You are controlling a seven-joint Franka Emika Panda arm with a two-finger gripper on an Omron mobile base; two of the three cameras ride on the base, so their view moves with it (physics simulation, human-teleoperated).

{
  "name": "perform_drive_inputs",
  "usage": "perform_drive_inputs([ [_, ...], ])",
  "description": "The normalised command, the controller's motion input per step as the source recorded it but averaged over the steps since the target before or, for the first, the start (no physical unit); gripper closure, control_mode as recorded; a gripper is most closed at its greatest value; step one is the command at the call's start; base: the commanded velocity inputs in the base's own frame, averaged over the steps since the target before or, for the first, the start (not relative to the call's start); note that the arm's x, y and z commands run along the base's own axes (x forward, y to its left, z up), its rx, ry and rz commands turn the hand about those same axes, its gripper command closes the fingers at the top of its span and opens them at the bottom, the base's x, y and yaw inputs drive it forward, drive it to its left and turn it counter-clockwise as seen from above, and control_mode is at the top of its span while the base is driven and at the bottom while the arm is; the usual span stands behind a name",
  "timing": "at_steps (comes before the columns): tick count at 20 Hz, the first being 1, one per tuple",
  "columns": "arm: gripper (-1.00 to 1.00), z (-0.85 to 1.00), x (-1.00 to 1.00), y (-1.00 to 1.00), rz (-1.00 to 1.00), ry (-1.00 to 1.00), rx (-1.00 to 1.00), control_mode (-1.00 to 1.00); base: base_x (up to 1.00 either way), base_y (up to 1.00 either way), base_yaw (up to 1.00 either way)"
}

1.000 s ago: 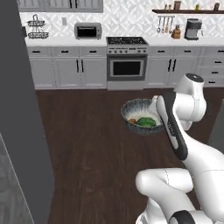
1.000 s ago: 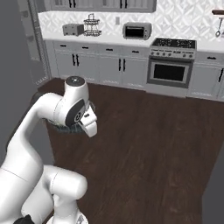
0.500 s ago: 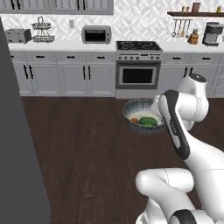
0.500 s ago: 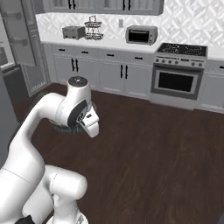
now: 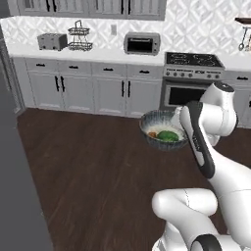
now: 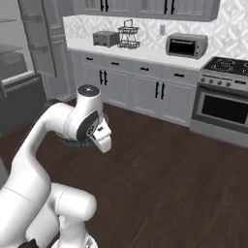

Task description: Pick the chicken drumstick and broccoli from their plates and place them in the bowl. Then put the bowl in the fridge.

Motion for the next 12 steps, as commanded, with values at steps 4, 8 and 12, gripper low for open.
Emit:
perform_drive_inputs([
  [4,1.00,0.00,0.00,0.00,0.00,0.00,0.00,1.00,1.00,0.00,0.57],
  [8,1.00,0.00,0.00,0.00,0.00,0.00,0.00,1.00,1.00,0.00,0.72],
  [12,1.00,0.00,0.00,0.00,0.00,0.00,0.00,1.00,0.96,-0.10,0.79],
])
